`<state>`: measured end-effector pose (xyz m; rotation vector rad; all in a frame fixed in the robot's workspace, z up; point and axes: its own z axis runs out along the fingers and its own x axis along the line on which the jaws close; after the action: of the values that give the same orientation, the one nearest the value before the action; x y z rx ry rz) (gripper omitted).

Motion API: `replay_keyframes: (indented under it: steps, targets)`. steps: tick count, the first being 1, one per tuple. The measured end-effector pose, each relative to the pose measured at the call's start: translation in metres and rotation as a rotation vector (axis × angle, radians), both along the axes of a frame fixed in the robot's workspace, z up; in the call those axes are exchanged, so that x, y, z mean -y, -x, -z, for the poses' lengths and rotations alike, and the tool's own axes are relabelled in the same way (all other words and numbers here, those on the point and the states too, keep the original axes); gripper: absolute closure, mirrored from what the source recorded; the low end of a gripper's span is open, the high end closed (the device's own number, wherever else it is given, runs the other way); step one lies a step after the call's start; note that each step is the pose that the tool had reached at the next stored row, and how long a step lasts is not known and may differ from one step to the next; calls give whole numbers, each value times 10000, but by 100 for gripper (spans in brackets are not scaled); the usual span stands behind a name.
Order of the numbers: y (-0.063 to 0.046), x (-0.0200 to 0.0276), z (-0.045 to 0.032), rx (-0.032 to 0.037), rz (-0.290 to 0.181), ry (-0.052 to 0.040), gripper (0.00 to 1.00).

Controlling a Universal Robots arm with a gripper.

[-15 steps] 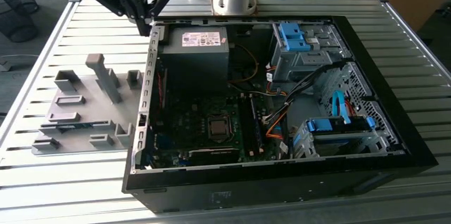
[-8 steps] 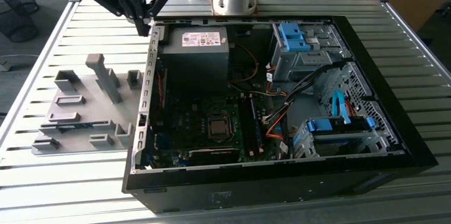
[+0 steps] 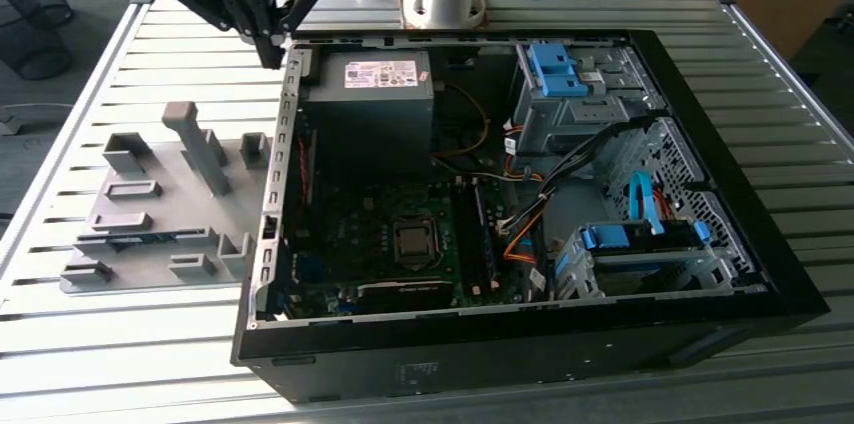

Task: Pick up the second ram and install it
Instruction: 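Reach for the second ram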

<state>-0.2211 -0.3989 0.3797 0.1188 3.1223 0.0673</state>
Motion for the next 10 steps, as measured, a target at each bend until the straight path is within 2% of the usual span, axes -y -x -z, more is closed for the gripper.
replay_keyframes:
  steps: [4,10]
  targets:
    - [41,0,0,0,0,0,90]
    - [161,0,0,0,-1,0,90]
